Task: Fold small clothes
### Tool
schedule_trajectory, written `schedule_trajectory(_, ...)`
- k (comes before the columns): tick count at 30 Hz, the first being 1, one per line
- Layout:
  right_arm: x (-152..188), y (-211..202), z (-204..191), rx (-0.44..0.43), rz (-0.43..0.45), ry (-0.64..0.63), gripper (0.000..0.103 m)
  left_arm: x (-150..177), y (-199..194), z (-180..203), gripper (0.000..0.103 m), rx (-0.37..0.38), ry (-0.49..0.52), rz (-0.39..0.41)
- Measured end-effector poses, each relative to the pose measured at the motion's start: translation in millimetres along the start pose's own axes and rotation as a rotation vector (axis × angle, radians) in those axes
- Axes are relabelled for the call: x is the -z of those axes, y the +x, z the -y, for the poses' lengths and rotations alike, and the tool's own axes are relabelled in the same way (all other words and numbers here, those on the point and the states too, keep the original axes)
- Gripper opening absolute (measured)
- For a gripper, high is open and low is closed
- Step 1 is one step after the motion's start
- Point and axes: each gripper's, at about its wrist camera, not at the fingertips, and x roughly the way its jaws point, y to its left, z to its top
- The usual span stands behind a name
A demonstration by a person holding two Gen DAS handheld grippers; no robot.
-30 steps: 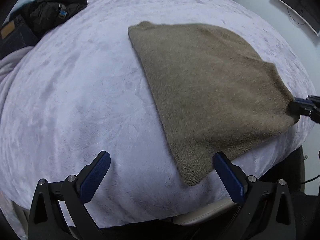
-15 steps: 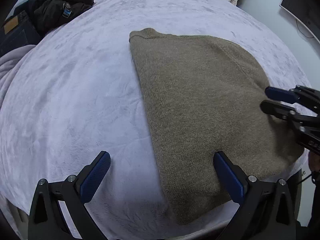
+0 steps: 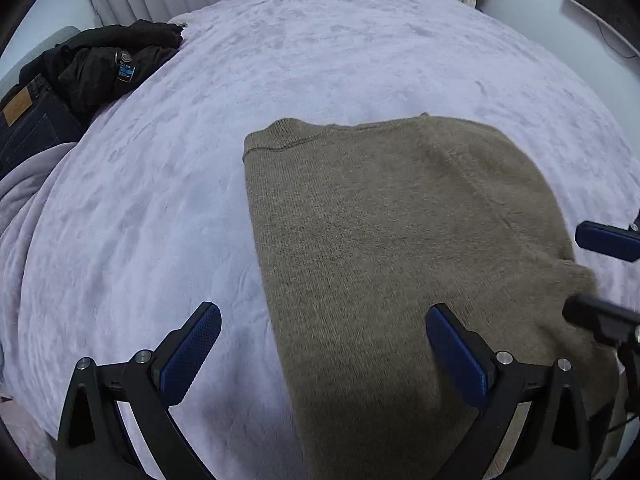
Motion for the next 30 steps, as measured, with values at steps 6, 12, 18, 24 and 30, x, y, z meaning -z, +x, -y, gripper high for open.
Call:
schedule_trajectory(6,26.5,25.5,-10.6,0.036,-0.055,-0.068,0.056,11.9,6.4,-4.6,0.103,0.026,-0.017,0.004)
schedule_trajectory(12,34.5,7.8,-5.5,0.021,-0.075,-0.078,0.061,10.7,0.4,-6.4,0.103,0.026,-0.03,-0.004)
schedule_trajectory(18,-3.9,2.9,3.6,-0.026,0.016,-0.081,0.068,-22.5,-2.6,1.2,0.103,0.028,-0.024,0.018)
schedule_trajectory(24,-30.5,67.9,14.6,-0.009,-0.11,-0.135,0.069,-50.3,33.1,0.0,0.103,0.001,-0.074,-0.065)
schedule_trajectory(30,-39.6,73.6,39.9,0.064,-0.087,0.011,0.069,-50.0,27.1,4.5,0.103,-0.034,-0.088,-0.053)
